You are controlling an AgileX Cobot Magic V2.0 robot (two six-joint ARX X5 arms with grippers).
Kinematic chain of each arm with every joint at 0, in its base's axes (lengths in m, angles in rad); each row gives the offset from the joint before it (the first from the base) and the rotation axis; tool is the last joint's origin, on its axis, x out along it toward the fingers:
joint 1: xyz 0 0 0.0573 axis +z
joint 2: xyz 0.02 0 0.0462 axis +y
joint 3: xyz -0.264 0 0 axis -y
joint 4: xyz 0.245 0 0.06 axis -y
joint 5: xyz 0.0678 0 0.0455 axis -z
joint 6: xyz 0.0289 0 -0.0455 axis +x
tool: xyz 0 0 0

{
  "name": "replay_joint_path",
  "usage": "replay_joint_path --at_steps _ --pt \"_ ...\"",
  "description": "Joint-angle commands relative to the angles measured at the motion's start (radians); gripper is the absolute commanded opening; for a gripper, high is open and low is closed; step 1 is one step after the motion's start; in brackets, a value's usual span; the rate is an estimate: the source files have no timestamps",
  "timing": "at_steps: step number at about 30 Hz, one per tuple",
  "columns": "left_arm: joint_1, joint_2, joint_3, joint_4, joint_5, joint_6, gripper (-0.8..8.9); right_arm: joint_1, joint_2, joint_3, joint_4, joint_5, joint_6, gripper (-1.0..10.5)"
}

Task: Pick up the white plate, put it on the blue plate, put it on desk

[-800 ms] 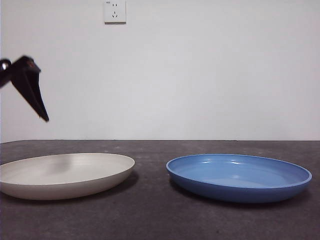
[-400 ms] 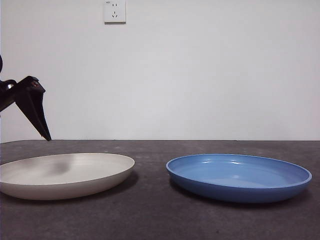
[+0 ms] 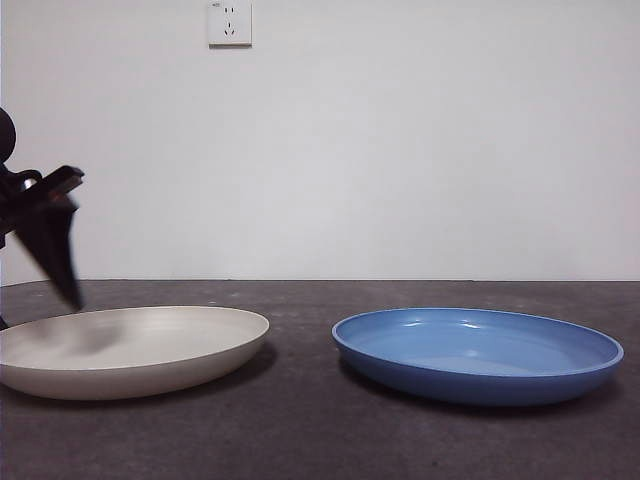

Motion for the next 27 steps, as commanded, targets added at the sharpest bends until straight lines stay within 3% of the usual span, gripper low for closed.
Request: replay_joint_path --at_steps 1,17,27 --pt "-0.001 0.018 0.021 -0.016 -0.063 0.011 2.03 0.004 0.006 0.015 0.009 0.0 -0.004 6.1" --pt "-0.01 0.034 0.021 -0.01 -0.084 0.028 0.08 0.004 0.006 0.015 0.009 -0.001 -0.004 6.1" --pt "-0.011 0.032 0.048 -0.041 -0.084 0.035 0.09 0.004 0.004 0.015 0.001 0.0 0.0 6.1"
